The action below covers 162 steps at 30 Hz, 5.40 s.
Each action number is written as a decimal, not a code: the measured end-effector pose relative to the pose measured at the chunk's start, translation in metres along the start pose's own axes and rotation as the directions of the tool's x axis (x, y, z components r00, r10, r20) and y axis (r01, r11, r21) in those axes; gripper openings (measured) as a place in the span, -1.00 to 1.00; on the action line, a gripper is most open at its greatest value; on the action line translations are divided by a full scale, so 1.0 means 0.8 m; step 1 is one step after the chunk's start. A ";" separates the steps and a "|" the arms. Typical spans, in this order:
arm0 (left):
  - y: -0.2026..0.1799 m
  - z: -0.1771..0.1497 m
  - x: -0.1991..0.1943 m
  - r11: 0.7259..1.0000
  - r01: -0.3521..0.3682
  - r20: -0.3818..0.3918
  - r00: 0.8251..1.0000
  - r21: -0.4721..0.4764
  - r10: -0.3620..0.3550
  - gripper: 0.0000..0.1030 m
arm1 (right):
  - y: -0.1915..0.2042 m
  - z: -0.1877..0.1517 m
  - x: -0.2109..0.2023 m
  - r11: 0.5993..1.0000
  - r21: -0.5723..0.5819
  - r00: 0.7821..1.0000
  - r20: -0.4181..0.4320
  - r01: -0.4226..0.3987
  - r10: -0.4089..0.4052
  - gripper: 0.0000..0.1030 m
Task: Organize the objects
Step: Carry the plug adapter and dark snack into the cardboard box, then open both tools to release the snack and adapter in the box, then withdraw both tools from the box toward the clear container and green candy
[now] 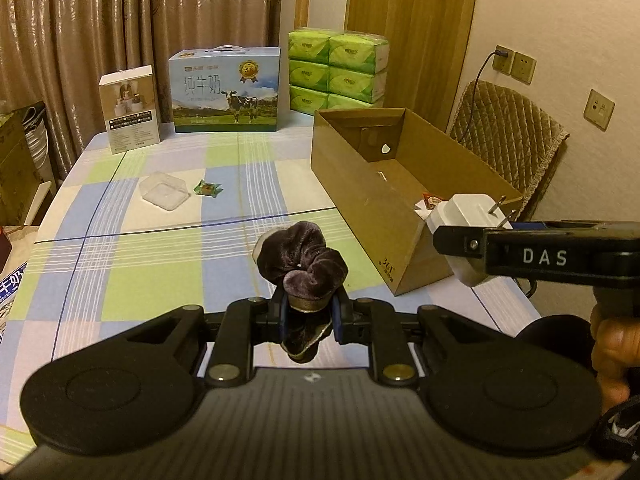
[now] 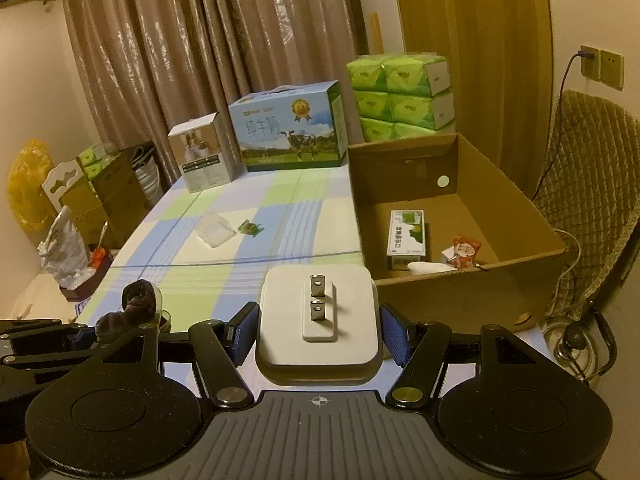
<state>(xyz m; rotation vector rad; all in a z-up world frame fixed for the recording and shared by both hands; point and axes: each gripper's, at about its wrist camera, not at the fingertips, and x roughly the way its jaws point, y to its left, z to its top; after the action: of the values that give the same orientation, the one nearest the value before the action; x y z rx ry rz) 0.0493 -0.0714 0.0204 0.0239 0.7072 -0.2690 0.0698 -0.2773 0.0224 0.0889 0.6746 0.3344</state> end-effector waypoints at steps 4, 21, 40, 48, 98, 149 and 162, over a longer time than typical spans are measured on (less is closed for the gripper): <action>-0.004 0.002 0.002 1.000 0.010 0.001 1.000 0.004 -0.010 -0.69 | -0.011 0.003 -0.002 1.000 0.011 1.000 0.002 0.017 -0.017 0.19; -0.068 0.059 0.048 0.992 0.108 0.014 0.994 0.067 -0.109 -0.69 | -0.104 0.053 -0.024 0.989 0.042 0.986 0.072 0.144 -0.147 0.19; -0.134 0.143 0.154 0.980 0.170 -0.011 0.985 0.103 -0.170 -0.69 | -0.188 0.114 0.036 0.988 0.041 0.988 0.038 0.150 -0.152 0.19; -0.144 0.148 0.189 0.976 0.174 -0.040 0.985 0.128 -0.170 -0.67 | -0.206 0.120 0.063 0.988 0.062 0.989 0.018 0.144 -0.146 0.19; -0.035 0.108 0.147 0.997 0.057 -0.029 0.998 -0.059 -0.059 0.10 | -0.195 0.101 0.078 0.986 0.157 0.998 -0.016 0.063 -0.061 0.79; 0.082 0.044 0.014 0.978 -0.130 0.008 0.991 -0.161 0.133 0.97 | -0.026 0.076 0.020 0.999 -0.004 0.999 -0.001 -0.048 0.048 0.95; 0.151 0.039 0.025 0.953 -0.257 -0.005 0.966 -0.163 0.259 0.97 | 0.040 0.086 0.073 0.985 -0.106 0.991 -0.029 -0.134 0.131 0.96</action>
<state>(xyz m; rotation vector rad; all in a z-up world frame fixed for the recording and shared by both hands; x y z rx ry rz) 0.1141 0.0366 0.0225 -0.0411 0.6991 0.0400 0.1468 -0.2262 0.0473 0.0273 0.6723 0.4996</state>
